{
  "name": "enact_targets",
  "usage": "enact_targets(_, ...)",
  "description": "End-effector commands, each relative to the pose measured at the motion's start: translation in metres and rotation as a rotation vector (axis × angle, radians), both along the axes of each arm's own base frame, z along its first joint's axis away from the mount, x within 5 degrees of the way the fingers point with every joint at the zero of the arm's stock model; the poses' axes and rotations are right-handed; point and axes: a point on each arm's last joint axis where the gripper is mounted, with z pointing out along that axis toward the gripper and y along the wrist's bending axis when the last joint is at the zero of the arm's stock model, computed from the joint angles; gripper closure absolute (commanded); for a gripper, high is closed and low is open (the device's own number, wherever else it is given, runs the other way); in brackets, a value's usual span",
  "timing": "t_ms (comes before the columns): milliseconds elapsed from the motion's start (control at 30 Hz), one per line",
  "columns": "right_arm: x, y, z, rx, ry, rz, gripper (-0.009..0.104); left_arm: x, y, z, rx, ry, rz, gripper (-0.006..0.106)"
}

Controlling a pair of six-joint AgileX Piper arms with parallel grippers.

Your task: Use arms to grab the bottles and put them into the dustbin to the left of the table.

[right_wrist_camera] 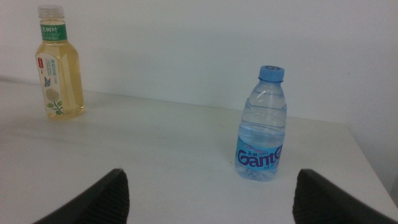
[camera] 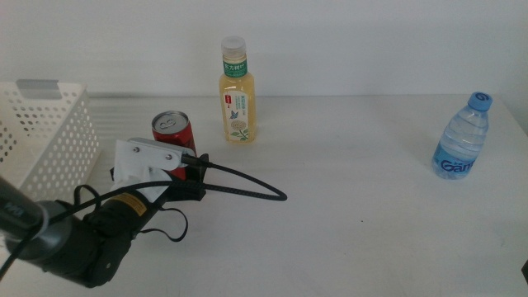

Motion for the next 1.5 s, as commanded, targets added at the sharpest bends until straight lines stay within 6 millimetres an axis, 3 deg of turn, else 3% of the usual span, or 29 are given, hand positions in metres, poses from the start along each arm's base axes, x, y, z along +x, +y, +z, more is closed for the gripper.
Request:
enact_targets(0,-0.003,-0.001,0.011,0.001,-0.112,-0.005,0.024,0.01,-0.002,0.028,-0.081,-0.203,0.009,0.01)
enact_targets(433,-0.003,-0.001,0.011,0.001,-0.112,-0.005,0.024,0.025,-0.005,0.024,-0.096,-0.23,0.029,0.011)
enact_targets(600,-0.003,-0.001,0.011,0.001,-0.112,-0.005,0.024,0.025,-0.004,0.024,-0.097,-0.231,0.034,0.02)
enact_targets(700,-0.003,-0.001,0.011,0.001,-0.112,-0.005,0.024,0.025,-0.004,0.024,-0.098,-0.231,0.036,0.036)
enact_targets(833,-0.003,-0.001,0.011,0.001,-0.112,-0.005,0.024,0.025,-0.004,0.024,-0.097,-0.229,0.035,0.065)
enact_targets(867,-0.003,-0.001,0.011,0.001,-0.112,-0.005,0.024,0.018,-0.004,0.03,-0.105,-0.234,0.022,0.105)
enact_targets(1300,-0.003,-0.001,0.011,0.001,-0.112,-0.005,0.024,-0.027,0.01,0.068,-0.093,-0.261,0.031,0.105)
enact_targets(1467,-0.003,-0.001,0.011,0.001,-0.112,-0.005,0.024,-0.038,0.012,0.082,-0.045,-0.149,0.019,0.105)
